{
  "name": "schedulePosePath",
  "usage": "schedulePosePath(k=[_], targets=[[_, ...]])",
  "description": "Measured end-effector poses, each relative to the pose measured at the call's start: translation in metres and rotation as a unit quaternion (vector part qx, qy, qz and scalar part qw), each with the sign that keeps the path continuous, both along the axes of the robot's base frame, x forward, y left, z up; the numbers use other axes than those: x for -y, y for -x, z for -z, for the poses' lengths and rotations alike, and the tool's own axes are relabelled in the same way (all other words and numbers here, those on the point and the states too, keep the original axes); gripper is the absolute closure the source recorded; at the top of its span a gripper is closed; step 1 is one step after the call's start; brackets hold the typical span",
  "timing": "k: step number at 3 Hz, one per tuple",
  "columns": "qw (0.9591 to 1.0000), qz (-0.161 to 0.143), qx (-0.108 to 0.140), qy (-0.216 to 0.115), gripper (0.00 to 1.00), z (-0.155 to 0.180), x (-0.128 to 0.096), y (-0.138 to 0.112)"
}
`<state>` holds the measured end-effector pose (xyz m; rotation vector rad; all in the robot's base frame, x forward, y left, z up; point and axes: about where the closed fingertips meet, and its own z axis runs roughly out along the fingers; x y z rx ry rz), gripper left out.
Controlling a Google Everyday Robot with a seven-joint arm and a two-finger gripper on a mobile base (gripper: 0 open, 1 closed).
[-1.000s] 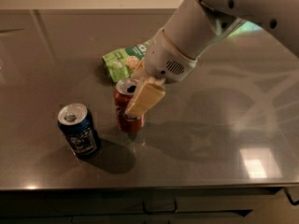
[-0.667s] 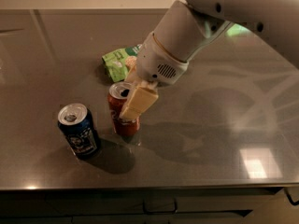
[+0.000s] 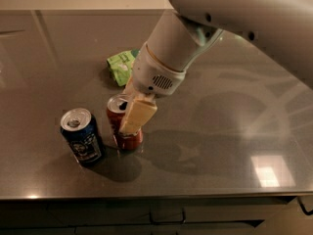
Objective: Move coke can near pepsi can
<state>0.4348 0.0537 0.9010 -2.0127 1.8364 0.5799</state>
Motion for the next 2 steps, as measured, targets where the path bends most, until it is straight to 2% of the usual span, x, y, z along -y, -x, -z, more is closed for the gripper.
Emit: schedulePosePath(k=[2], targets=[[1.0000,-0.005,0.002,0.001,0.12,0.0035,-0.0068,0.0033]])
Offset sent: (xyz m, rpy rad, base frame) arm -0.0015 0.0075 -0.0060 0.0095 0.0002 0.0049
